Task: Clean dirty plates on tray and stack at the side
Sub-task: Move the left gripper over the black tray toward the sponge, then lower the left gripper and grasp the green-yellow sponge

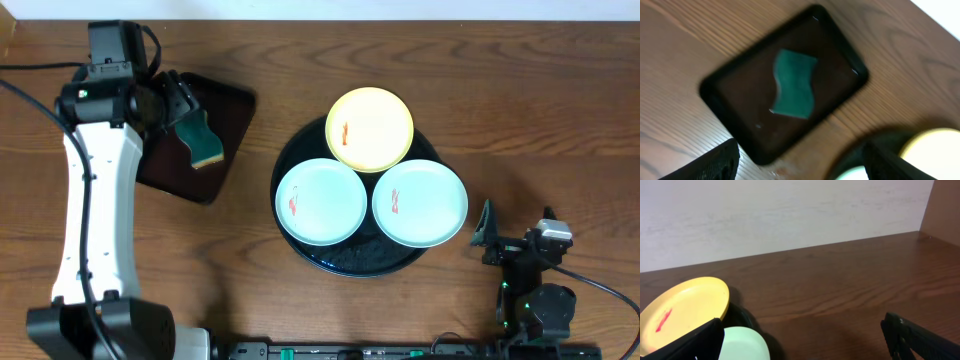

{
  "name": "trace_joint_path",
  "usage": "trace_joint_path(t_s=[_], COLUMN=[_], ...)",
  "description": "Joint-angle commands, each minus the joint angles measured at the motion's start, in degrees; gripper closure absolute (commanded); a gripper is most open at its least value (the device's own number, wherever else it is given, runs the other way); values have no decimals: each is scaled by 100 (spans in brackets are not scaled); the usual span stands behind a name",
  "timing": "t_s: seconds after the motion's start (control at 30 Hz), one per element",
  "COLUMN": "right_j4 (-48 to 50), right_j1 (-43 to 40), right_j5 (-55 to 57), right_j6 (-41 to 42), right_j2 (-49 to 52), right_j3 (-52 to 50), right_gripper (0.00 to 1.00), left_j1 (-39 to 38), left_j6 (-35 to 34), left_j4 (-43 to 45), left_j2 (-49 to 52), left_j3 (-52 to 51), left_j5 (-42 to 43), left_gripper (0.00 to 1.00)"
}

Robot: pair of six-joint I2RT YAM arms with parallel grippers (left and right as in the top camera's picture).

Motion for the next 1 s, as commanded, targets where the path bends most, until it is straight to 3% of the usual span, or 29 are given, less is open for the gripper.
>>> trace_joint_path(t_s=[0.0, 0.43, 0.87, 0.97], right_j4=[-15, -15, -15, -15], right_j1=[55, 52, 55, 52], right_j5=[59, 59, 61, 59], right_j6=[-79, -79, -79, -79], right_j2=[-9, -9, -9, -9], right_j3=[-11, -11, -11, -11], right_gripper=[1, 1, 1, 1], left_j1=[26, 24, 20, 20], left_j6=[11, 9, 11, 118], left_j4=[111, 1126, 1147, 1196], left_j2=[295, 1250, 2435, 2730], left_j3=[35, 24, 24, 24], left_j5=[-688, -621, -579, -236], left_gripper=[21, 21, 21, 21])
